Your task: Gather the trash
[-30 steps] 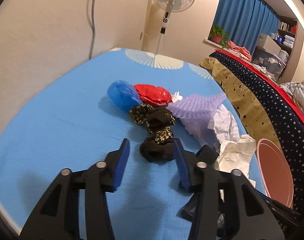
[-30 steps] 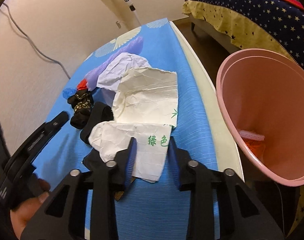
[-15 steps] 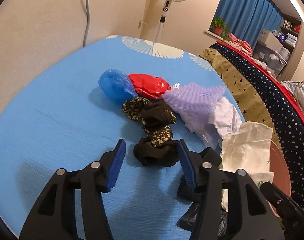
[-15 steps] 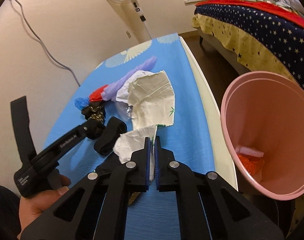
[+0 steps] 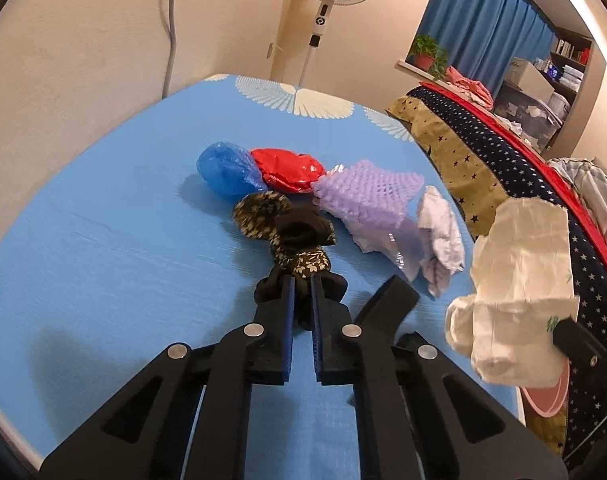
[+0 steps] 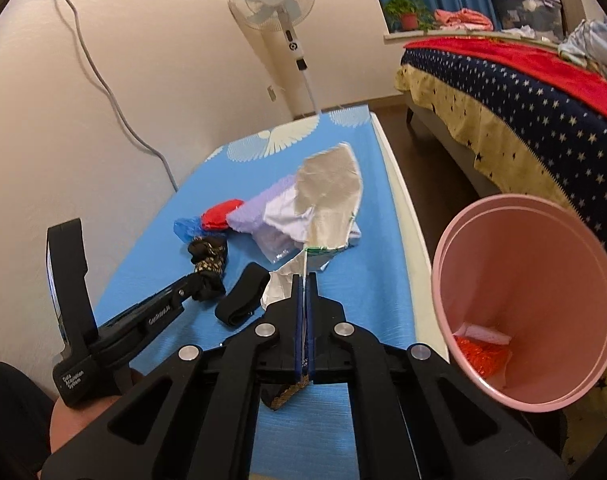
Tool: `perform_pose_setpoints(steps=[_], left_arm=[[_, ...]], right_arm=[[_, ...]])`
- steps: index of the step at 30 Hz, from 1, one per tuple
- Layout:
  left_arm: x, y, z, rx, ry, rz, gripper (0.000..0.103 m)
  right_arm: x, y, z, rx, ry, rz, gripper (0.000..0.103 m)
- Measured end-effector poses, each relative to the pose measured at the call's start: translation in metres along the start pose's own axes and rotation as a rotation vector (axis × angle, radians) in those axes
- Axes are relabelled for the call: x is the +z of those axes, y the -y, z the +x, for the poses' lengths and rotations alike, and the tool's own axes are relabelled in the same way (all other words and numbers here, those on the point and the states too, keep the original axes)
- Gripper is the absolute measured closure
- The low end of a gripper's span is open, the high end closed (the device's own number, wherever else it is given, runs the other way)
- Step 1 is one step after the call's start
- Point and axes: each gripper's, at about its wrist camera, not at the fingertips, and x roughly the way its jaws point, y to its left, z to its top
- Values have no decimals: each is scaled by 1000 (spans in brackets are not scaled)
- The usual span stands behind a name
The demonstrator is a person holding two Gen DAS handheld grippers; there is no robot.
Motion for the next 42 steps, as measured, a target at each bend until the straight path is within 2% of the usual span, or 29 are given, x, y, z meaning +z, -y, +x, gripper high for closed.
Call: perform_pose_setpoints(steps=[8, 17, 22, 42], left_arm=[[-4, 9, -35, -9, 38, 50, 97], [-6, 25, -70, -30, 85, 114, 99], [-8, 27, -82, -43, 100, 116, 99], [-10, 59, -91, -114, 142, 180, 99]], right_arm=[[2, -6, -29, -66, 44, -71, 101], [5, -6, -57, -109, 83, -76, 101], [6, -5, -69, -134, 104, -93, 101], [18, 27, -93, -270, 149, -82, 101]])
